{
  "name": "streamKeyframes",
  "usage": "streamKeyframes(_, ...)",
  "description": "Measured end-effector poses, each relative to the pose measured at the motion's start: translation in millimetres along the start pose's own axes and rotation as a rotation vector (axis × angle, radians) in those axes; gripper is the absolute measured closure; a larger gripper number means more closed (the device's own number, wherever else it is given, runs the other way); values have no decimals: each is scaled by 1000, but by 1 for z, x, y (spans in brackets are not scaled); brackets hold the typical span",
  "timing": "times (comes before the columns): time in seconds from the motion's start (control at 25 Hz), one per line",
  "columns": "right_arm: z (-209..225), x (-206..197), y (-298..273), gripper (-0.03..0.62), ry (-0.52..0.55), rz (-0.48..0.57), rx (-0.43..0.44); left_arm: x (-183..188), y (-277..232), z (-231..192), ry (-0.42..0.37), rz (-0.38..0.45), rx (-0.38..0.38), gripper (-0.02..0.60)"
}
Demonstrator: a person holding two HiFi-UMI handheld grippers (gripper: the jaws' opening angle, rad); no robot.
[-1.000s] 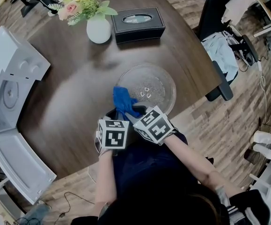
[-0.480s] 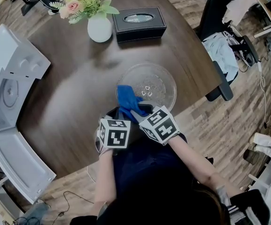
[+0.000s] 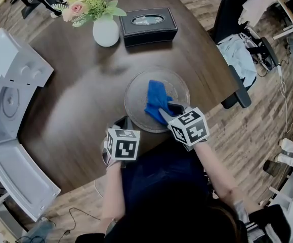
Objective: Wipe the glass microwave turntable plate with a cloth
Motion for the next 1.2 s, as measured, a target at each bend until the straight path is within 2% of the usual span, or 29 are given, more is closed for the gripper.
streamKeyframes(0.44, 78, -7, 35, 520, -92, 15, -161, 0, 0, 0, 3, -6, 1, 580)
streamKeyframes(0.84, 109, -7, 63, 520, -134, 53, -256, 0, 0, 0, 2, -2, 7, 580)
streamKeyframes(0.96, 101, -2, 71, 520, -126, 79, -232, 0, 0, 0, 4, -1, 8, 580)
streamKeyframes(1.2, 46, 4, 72, 520, 17, 50, -57, 1, 1, 0, 32, 5, 10, 580)
Point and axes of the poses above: the fingertips, and each gripper's own axes: y backward along the fingers, z to its right, x out of its top, the point moved 3 cm from there along y, backward along the fingers
